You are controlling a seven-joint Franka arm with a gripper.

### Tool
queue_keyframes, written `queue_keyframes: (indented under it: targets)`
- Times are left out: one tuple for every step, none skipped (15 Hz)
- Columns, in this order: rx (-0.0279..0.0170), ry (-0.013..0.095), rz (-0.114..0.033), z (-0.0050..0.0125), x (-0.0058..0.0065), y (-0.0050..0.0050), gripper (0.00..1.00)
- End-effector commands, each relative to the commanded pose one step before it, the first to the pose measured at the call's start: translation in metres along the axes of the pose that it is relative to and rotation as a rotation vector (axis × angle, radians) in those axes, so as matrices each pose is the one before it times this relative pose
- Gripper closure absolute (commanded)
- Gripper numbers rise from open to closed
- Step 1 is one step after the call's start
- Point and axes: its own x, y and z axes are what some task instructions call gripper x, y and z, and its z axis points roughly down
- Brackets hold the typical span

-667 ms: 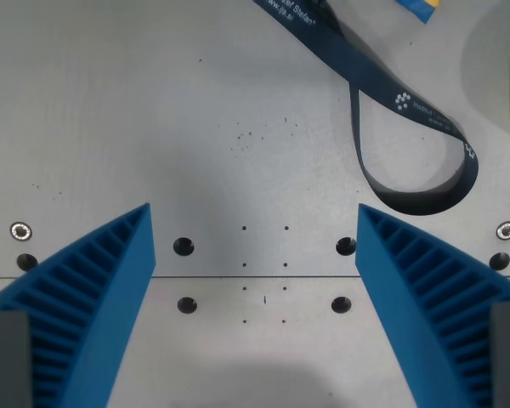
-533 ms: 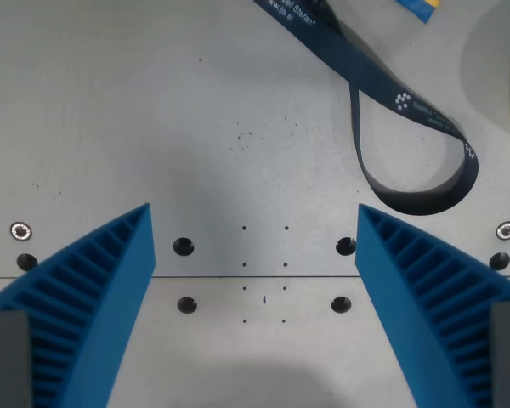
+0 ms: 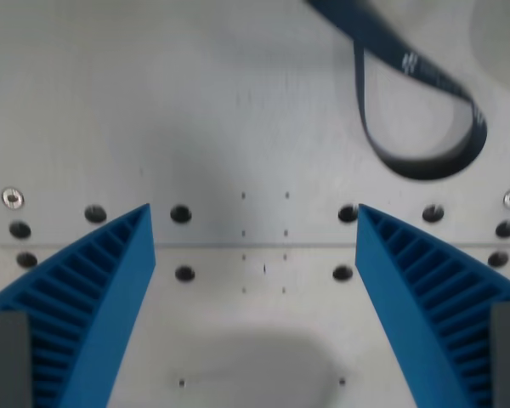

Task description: Move in base negative x

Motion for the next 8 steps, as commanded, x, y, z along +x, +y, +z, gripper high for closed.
queue_keyframes:
  targets:
    - [-0.00098, 0.0543, 0.0005, -0.00194, -0.03248, -0.00238, 0.0]
    - [0.0, 0.0, 0.0, 0.00068, -0.005, -0.00024, 0.0]
    - [0.0, 0.0, 0.0, 0.00073, -0.005, -0.00024, 0.0]
    - [0.0, 0.0, 0.0, 0.00076, -0.005, -0.00025, 0.0]
    - [0.0, 0.0, 0.0, 0.0008, -0.005, -0.00025, 0.0]
    - [0.0, 0.0, 0.0, 0.00082, -0.005, -0.00025, 0.0]
    - [0.0, 0.0, 0.0, 0.00085, -0.005, -0.00025, 0.0]
    - [0.0, 0.0, 0.0, 0.00086, -0.005, -0.00026, 0.0]
